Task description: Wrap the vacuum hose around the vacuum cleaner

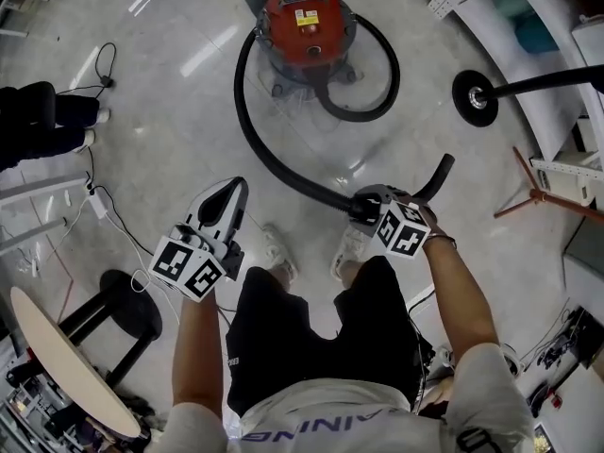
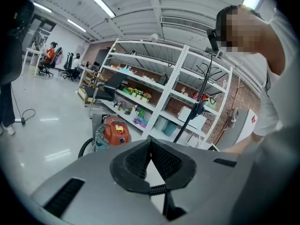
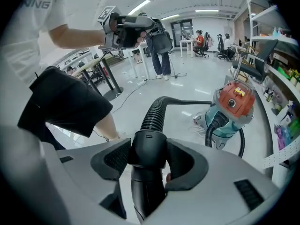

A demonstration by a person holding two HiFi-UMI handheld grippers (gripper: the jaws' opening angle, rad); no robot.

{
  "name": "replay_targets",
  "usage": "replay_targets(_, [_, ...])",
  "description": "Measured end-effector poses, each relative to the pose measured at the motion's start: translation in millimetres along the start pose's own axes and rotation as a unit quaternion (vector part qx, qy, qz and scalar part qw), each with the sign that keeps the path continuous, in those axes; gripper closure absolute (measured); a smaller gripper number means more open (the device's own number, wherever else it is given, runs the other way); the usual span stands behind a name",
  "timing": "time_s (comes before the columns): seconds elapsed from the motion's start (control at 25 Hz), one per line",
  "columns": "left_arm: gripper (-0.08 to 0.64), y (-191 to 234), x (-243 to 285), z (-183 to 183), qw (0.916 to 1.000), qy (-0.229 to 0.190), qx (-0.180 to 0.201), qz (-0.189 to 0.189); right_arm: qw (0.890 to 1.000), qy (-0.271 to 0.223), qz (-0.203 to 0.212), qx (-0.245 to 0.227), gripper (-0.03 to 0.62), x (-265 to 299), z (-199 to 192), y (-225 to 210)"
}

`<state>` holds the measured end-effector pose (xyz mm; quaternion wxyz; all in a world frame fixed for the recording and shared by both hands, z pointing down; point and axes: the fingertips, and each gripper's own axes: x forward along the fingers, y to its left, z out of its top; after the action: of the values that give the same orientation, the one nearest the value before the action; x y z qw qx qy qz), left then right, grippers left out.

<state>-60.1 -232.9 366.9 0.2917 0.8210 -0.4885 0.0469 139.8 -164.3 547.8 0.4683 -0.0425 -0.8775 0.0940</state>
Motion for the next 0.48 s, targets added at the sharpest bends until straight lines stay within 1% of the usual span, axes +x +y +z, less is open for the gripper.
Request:
replay_targets(0.2, [0.543,40,32,-62,1.0,0.007,0.0,0.002,1.0,-0.011,0.0,-0.025,0.353,58,-40,-31])
replay_targets(0.36, [0.543,70,72,-114,0.9993,0.018,0.031,-0.012,0.999,-0.018,-0.008,-0.039,0.353,104,-82,-60])
replay_targets(0.48, [0.543,100,99,-145,0.9988,0.012,0.04,-0.024,0.998,-0.006,-0.013,-0.057,0.351,140,-121,-79])
